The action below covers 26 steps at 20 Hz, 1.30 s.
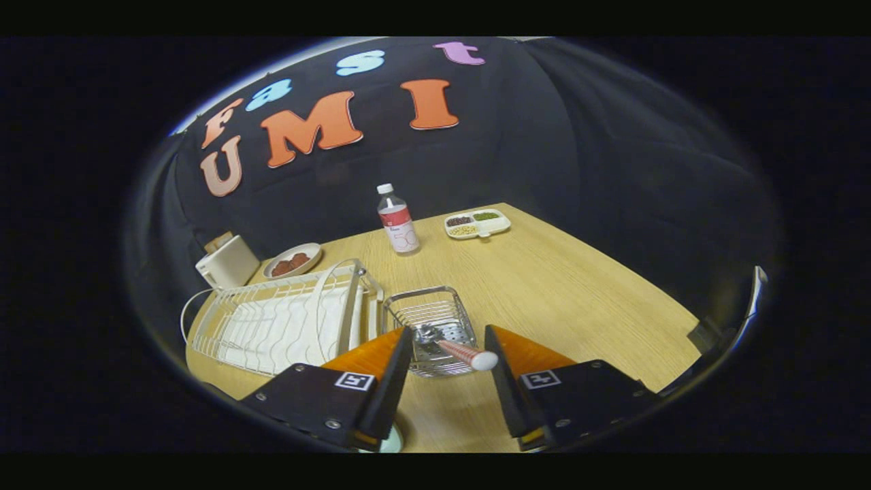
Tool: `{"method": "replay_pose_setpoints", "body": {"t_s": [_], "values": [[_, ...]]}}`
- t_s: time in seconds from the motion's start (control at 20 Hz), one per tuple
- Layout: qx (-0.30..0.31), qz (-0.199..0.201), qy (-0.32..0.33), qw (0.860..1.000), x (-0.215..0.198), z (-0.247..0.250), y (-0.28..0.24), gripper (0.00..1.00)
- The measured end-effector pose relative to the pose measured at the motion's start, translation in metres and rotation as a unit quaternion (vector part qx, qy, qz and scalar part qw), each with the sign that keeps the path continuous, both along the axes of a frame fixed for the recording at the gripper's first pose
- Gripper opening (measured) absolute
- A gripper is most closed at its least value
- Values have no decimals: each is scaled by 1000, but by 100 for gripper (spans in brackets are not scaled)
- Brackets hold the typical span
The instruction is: Take the plate from the dish rack, then take the spoon from the basket and place it into the plate.
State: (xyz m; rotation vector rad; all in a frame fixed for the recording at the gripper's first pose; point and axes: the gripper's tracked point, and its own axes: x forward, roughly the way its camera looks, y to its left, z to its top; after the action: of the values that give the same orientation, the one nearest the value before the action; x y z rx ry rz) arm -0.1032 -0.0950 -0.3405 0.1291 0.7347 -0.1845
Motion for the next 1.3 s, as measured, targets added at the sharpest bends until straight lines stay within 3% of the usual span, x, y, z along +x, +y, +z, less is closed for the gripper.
{"method": "replay_pose_setpoints", "body": {"t_s": [0.05,0.15,0.4,1.1,1.3], "values": [[-13,-1,3,1000,-1,-2,-3,48],[-7,2,4,1000,0,0,-2,33],[23,-14,-2,1000,2,15,-4,14],[37,29,-58,997,-8,128,24,13],[50,44,-52,996,-23,136,36,13]]}}
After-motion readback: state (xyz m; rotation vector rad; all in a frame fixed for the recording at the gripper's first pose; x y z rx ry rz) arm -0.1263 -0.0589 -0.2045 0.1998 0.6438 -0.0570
